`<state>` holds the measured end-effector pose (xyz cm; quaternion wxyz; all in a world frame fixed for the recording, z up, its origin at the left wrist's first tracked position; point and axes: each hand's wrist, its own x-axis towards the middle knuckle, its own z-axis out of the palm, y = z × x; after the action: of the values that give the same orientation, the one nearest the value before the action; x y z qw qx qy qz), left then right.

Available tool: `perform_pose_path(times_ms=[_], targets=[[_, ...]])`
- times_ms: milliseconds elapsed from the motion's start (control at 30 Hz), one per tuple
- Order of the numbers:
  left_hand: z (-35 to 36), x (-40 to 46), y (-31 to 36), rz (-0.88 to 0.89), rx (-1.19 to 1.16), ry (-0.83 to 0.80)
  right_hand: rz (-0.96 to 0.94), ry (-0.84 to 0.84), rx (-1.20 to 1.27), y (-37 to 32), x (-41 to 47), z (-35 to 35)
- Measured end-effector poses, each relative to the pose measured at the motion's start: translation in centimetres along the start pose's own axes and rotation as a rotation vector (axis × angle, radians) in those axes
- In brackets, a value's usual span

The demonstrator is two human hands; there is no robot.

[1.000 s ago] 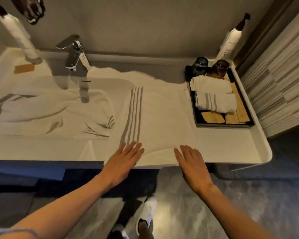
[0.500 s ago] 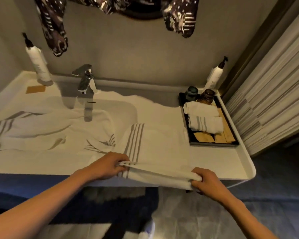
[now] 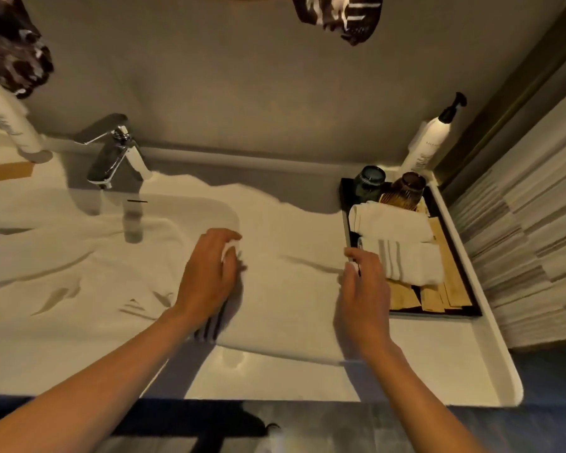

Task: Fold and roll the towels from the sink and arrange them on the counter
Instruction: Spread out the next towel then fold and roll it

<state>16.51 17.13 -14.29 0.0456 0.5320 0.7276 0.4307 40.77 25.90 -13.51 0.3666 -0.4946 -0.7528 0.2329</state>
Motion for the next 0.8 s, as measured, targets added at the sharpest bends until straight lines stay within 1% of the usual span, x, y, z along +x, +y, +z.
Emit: perform_pose_path(times_ms=[33, 67, 100, 133, 167, 233, 300, 367, 467, 500, 533, 600, 633, 667, 733, 800], targets=[[1.4, -1.5, 0.1, 0.142, 0.079, -0.132, -0.117, -0.097, -0.058, 0.3, -1.0, 1.4], [3.2, -3.0, 0.0, 0.248, 0.147, -0.283, -0.216, -0.205, -0.149, 1.2, -2.0, 2.9], [4.8, -4.5, -0.4, 0.312, 0.213, -0.427, -0.282, -0.295, -0.241, 2.2, -3.0, 4.1], [6.1, -5.4, -0.8, 0.343, 0.274, -0.531, -0.305, -0.35, -0.307, 3.3, -3.6, 5.2], [7.0, -5.9, -1.3, 0.343, 0.324, -0.603, -0.285, -0.381, -0.343, 4.0, -3.8, 6.0], [7.4, -6.0, -1.8, 0.294, 0.395, -0.662, -0.256, -0.41, -0.381, 4.7, -4.0, 6.4], [6.9, -6.2, -2.0, 0.263, 0.429, -0.66, -0.268, -0.427, -0.394, 4.7, -4.2, 5.9], [6.6, -6.4, -2.0, 0.256, 0.462, -0.683, -0.23, -0.387, -0.368, 4.3, -4.5, 4.4], [6.6, -6.6, -1.9, 0.234, 0.469, -0.702, -0.044, -0.222, -0.405, 4.0, -4.7, 1.1], [6.6, -6.6, -1.9, 0.235, 0.477, -0.701, 0.061, -0.173, -0.439, 3.7, -4.7, 0.2], [6.6, -6.5, -1.8, 0.244, 0.479, -0.692, 0.211, -0.155, -0.428, 3.5, -4.9, -0.5], [6.5, -6.5, -1.9, 0.253, 0.489, -0.688, 0.564, -0.201, -0.276, 2.8, -4.9, -0.6], [6.3, -6.6, -1.8, 0.255, 0.493, -0.699, 0.704, -0.229, -0.193, 2.5, -4.9, -0.6], [6.2, -6.7, -2.0, 0.264, 0.497, -0.708, 0.778, -0.237, -0.118, 2.4, -4.8, -0.4], [5.7, -7.2, -2.2, 0.28, 0.5, -0.71, 0.866, -0.264, 0.015, 2.4, -4.6, 0.0], [5.0, -7.6, -2.4, 0.29, 0.496, -0.713, 1.012, -0.322, 0.226, 2.3, -4.1, 0.2]])
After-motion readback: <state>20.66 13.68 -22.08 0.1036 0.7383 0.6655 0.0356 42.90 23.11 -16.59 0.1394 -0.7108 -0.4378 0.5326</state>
